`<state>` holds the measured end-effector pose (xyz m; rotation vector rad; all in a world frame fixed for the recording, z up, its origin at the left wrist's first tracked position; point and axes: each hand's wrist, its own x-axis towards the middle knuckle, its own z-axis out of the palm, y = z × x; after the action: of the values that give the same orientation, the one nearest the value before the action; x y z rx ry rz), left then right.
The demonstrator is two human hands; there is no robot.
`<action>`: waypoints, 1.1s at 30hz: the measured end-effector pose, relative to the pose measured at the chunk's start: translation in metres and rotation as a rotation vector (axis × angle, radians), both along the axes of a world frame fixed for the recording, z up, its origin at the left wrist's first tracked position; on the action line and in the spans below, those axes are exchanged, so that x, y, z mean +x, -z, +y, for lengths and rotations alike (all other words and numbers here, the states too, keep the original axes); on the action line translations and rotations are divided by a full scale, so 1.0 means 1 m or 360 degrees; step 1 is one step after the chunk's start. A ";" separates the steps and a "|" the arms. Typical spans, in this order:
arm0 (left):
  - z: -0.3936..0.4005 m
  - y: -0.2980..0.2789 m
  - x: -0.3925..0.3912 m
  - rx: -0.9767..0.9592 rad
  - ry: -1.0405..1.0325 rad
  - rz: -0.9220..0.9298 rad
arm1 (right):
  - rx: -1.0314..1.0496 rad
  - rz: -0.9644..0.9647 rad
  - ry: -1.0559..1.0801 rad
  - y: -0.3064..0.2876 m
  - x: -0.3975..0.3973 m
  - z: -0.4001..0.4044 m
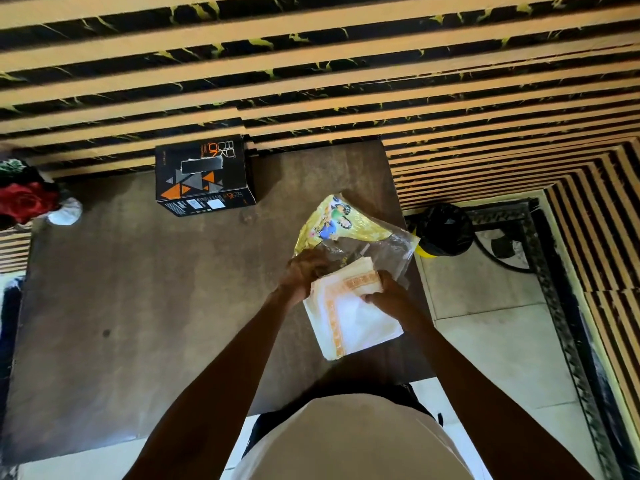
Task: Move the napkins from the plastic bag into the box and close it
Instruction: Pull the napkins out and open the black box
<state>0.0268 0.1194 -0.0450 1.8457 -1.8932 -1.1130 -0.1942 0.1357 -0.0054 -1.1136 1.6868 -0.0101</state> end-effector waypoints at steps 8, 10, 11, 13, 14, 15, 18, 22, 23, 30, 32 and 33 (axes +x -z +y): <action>0.014 -0.023 0.003 -0.0130 -0.0479 0.0139 | -0.0773 0.0579 -0.0291 -0.012 0.017 0.009; 0.023 -0.024 0.005 -0.0090 -0.0491 0.0238 | -0.0953 0.0682 -0.0396 -0.015 0.022 0.014; 0.027 -0.023 0.005 -0.0066 -0.0438 0.0231 | -0.0981 0.0709 -0.0470 -0.014 0.023 0.017; 0.038 -0.021 0.004 -0.0045 -0.0261 0.0083 | -0.0934 0.0688 -0.0556 -0.014 0.026 0.021; 0.043 -0.019 0.004 -0.0037 -0.0182 0.0010 | -0.0893 0.0650 -0.0557 -0.015 0.026 0.022; 0.046 -0.016 0.002 -0.0037 -0.0141 -0.0019 | -0.0847 0.0612 -0.0543 -0.017 0.027 0.022; 0.047 -0.013 -0.006 -0.0072 -0.0335 0.0074 | -0.0701 0.0488 -0.0519 -0.021 0.028 0.020; 0.049 -0.032 -0.014 -0.0094 -0.0567 0.0405 | -0.0679 0.0411 -0.0559 -0.023 0.031 0.021; 0.049 -0.035 -0.015 -0.0044 -0.0554 0.0478 | -0.0676 0.0429 -0.0574 -0.022 0.032 0.021; 0.046 -0.022 -0.004 0.0204 -0.0360 0.0364 | -0.0645 0.0469 -0.0790 -0.023 0.036 0.010; 0.048 -0.018 0.001 0.0177 -0.0282 0.0239 | -0.0633 0.0474 -0.0823 -0.023 0.035 0.005; 0.050 -0.016 0.003 0.0174 -0.0278 0.0224 | -0.0623 0.0480 -0.0834 -0.024 0.034 0.003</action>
<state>0.0298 0.1691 -0.0291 1.8933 -1.5904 -1.2717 -0.1602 0.1390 0.0182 -1.9081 1.6406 0.1740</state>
